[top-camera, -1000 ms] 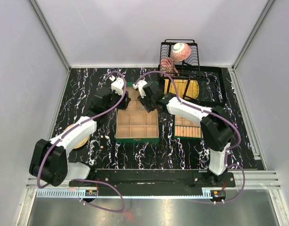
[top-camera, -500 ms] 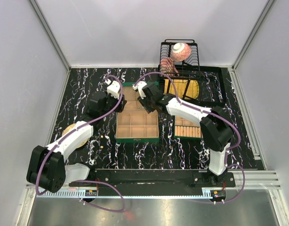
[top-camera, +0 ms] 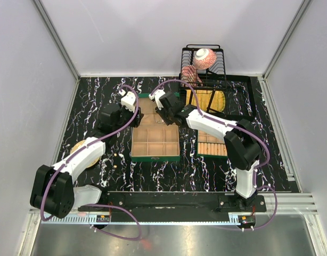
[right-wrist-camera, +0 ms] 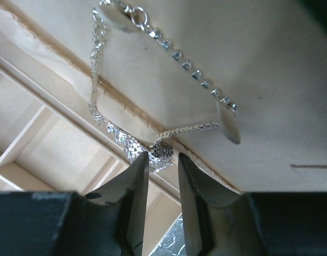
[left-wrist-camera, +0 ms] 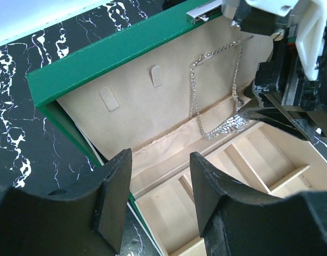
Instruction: Organize the mixed jewelry
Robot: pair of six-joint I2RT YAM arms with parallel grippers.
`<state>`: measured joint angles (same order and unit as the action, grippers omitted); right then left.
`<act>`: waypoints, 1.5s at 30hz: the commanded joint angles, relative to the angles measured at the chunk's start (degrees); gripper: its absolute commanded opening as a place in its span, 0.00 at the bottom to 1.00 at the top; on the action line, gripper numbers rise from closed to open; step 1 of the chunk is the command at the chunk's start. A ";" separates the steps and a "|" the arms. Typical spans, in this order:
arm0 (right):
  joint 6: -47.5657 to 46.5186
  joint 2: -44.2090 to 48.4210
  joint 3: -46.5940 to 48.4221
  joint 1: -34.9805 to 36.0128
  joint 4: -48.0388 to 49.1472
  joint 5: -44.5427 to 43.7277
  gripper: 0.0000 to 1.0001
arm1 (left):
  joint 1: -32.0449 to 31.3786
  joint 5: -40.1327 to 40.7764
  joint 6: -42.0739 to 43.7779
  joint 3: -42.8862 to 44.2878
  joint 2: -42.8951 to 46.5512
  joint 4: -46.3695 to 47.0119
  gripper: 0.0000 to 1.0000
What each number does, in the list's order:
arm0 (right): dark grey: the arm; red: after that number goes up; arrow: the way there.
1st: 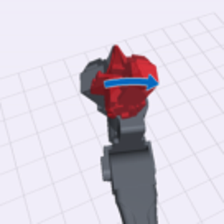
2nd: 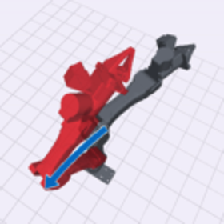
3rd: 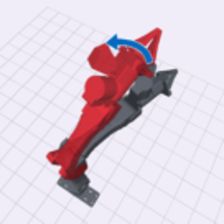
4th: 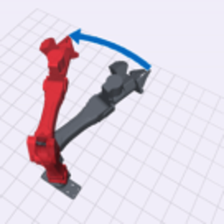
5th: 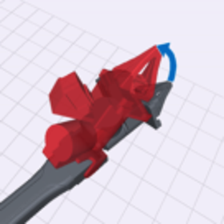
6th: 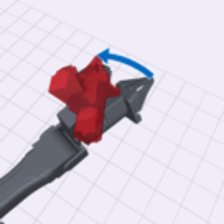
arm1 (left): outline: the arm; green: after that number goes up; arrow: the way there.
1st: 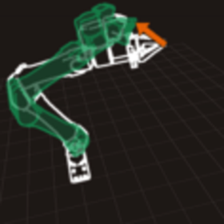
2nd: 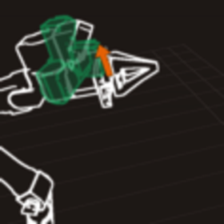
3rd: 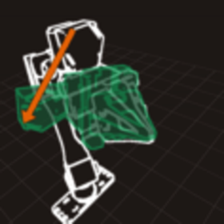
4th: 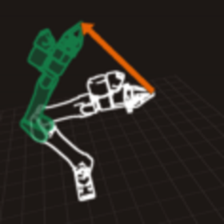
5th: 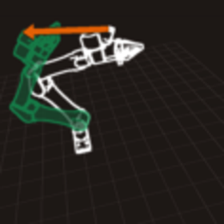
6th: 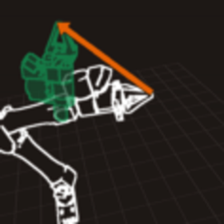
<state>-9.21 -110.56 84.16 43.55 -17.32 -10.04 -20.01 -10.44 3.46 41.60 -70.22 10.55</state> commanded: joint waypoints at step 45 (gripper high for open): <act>1.22 6.06 5.31 0.83 -2.19 -0.59 0.00 | 1.55 -13.20 20.17 -0.65 -5.02 5.54 0.51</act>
<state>-8.49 -107.77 86.91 43.64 -19.70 -10.85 -18.63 -19.03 17.47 39.88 -73.87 13.34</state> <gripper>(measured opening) 0.081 0.502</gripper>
